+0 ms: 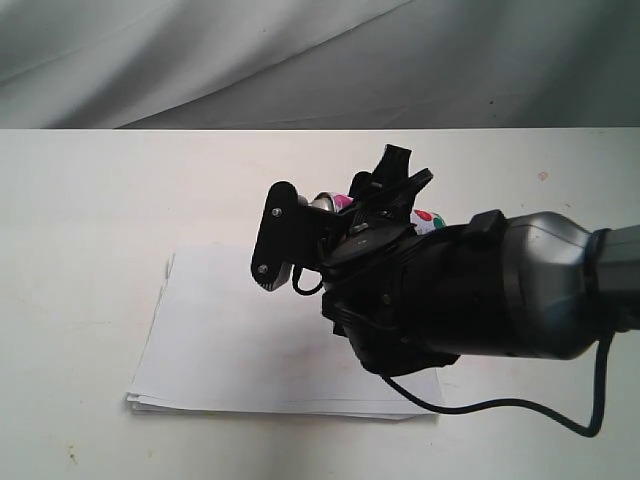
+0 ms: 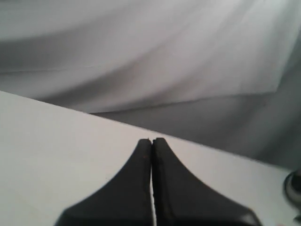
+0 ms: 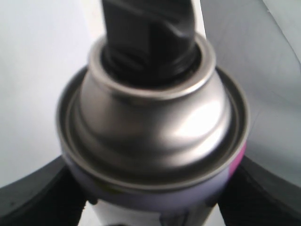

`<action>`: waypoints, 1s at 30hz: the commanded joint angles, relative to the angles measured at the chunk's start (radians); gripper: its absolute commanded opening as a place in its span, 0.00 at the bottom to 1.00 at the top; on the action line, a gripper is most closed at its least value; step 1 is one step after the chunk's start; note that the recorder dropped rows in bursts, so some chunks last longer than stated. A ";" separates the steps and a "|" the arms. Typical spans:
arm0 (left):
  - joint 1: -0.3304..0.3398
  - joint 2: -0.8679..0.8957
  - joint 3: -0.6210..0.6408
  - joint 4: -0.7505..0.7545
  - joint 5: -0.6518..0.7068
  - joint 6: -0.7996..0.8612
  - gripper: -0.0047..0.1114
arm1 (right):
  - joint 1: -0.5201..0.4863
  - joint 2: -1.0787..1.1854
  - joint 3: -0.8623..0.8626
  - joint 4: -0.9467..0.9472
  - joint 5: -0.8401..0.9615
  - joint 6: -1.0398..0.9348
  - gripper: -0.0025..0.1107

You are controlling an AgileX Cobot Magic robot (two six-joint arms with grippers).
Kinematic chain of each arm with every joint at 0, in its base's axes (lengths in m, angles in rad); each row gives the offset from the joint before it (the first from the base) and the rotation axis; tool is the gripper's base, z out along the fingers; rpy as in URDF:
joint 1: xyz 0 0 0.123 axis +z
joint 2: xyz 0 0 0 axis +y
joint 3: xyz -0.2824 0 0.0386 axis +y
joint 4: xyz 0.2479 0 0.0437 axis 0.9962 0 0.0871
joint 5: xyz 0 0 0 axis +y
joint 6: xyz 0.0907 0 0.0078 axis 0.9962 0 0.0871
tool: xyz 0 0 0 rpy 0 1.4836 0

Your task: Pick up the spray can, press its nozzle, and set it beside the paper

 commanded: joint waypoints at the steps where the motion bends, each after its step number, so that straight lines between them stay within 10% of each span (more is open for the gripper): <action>1: -0.005 -0.004 0.004 -0.185 -0.094 -0.064 0.04 | 0.001 -0.012 -0.009 -0.047 0.024 0.005 0.02; 17: -0.008 0.101 -0.212 -0.266 0.283 -0.106 0.04 | 0.001 -0.012 -0.009 -0.047 0.024 0.005 0.02; 24: -0.008 0.492 -0.507 -0.270 0.417 0.153 0.04 | 0.001 -0.012 -0.009 -0.047 0.024 0.005 0.02; 30: -0.005 1.053 -1.036 -0.485 0.586 0.546 0.04 | 0.001 -0.012 -0.009 -0.047 0.026 0.004 0.02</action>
